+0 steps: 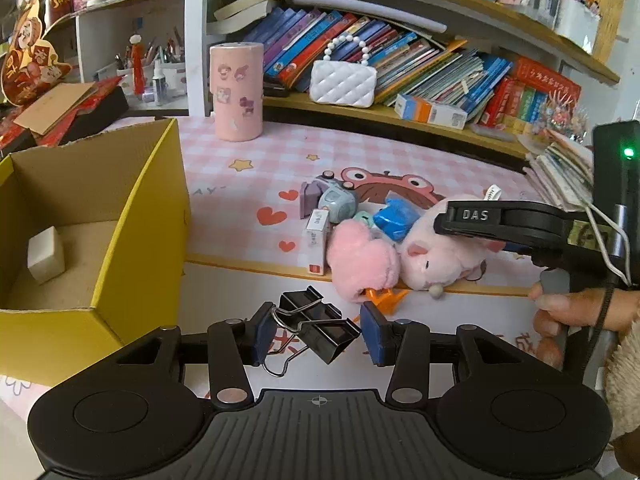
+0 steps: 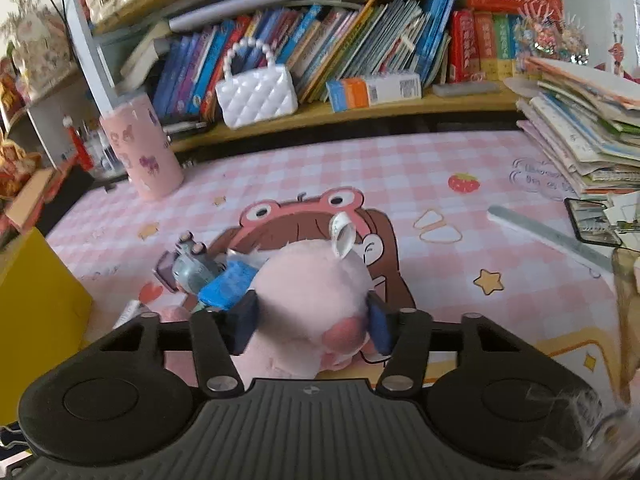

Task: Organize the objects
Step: 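Grasp the pink pig plush with the right gripper while the left holds the clip, then carry the clip and pig plush with both grippers over the yellow box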

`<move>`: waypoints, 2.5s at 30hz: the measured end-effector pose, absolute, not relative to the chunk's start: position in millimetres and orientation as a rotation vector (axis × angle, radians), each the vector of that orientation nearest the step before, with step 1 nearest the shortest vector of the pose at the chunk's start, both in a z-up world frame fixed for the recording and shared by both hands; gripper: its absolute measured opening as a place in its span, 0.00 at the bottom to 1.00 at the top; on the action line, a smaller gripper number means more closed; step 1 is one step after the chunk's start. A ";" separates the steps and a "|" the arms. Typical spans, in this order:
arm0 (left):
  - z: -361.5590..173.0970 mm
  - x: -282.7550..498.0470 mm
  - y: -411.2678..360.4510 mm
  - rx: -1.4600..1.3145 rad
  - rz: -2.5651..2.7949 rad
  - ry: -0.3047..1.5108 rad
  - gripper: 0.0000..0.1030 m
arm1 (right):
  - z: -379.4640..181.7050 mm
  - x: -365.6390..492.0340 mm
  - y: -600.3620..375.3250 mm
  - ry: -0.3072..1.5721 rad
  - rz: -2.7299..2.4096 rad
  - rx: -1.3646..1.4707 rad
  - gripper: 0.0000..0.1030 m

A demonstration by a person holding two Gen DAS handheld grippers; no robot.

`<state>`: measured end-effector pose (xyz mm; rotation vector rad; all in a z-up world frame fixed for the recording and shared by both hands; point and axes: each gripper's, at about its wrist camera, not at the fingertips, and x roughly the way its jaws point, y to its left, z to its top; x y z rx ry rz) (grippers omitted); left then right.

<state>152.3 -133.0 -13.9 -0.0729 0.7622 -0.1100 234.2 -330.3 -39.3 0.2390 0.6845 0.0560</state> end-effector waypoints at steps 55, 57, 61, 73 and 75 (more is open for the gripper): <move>6.2 -50.8 130.5 -0.240 -0.002 0.658 0.42 | -10.5 -46.6 -59.1 0.784 0.310 0.041 0.49; 7.8 -52.2 137.4 -0.247 0.006 0.648 0.42 | -8.1 -46.3 -53.4 0.777 0.318 0.031 0.49; 9.1 -49.8 146.5 -0.259 0.011 0.639 0.42 | -3.7 -45.5 -44.6 0.763 0.328 0.010 0.49; 19.8 -39.5 157.9 -0.251 -0.001 0.588 0.43 | 8.0 -34.0 -36.5 0.735 0.322 -0.006 0.49; 21.7 -34.5 158.9 -0.239 0.000 0.577 0.42 | 8.8 -30.0 -36.1 0.738 0.323 -0.007 0.49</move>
